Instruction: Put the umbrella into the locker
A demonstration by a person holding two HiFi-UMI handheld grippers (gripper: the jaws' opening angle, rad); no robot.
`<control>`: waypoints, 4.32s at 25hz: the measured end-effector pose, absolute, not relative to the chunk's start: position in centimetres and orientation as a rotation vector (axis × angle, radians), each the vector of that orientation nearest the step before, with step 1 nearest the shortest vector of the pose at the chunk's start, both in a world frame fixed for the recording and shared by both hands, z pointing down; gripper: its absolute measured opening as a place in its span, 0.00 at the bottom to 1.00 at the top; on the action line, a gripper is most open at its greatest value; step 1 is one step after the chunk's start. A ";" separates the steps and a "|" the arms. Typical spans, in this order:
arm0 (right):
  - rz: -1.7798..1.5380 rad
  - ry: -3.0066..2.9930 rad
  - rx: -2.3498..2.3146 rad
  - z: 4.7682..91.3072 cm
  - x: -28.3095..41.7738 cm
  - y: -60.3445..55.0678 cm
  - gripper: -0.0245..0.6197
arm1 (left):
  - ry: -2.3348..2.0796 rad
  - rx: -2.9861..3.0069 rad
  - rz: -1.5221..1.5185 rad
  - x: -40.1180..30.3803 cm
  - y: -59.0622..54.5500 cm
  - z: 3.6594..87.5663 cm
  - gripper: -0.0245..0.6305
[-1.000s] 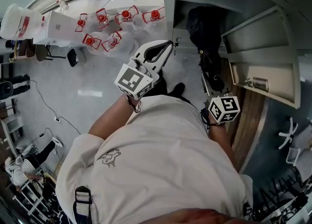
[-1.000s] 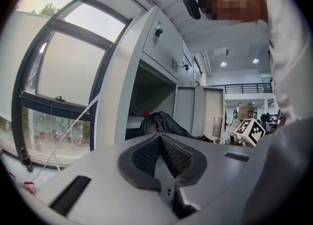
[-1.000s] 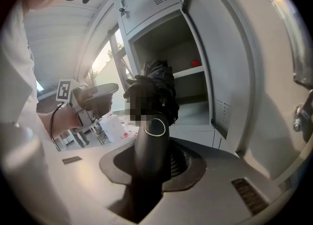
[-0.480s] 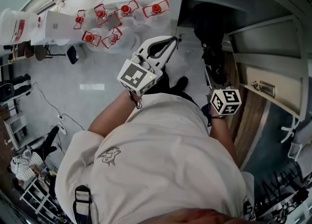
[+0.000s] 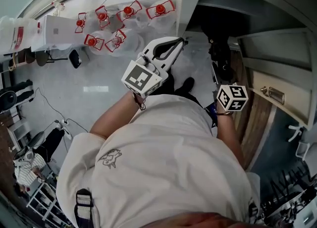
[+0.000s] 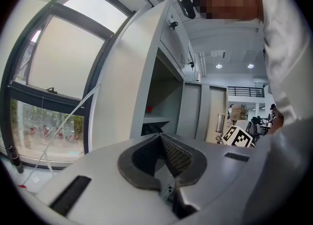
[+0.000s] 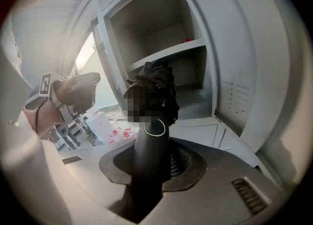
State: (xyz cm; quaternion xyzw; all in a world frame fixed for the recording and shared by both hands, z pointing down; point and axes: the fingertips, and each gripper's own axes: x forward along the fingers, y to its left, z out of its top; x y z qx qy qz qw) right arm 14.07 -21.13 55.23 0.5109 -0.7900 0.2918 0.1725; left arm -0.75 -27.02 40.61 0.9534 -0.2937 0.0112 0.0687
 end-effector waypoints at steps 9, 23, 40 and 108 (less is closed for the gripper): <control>0.811 -2.202 1.543 55.3 12.1 -25.7 0.25 | -0.794 2.926 0.024 -1.6 -28.4 40.2 0.06; 0.763 -2.212 1.535 55.4 12.9 -32.7 0.26 | -0.865 2.935 0.036 0.2 -28.9 39.7 0.06; 0.755 -2.227 1.491 55.5 13.7 -38.3 0.27 | -1.007 2.909 0.052 1.8 -29.0 40.1 0.06; 0.207 -2.543 1.352 44.7 15.1 -28.4 0.12 | -1.116 2.822 0.000 6.3 -27.0 40.9 0.06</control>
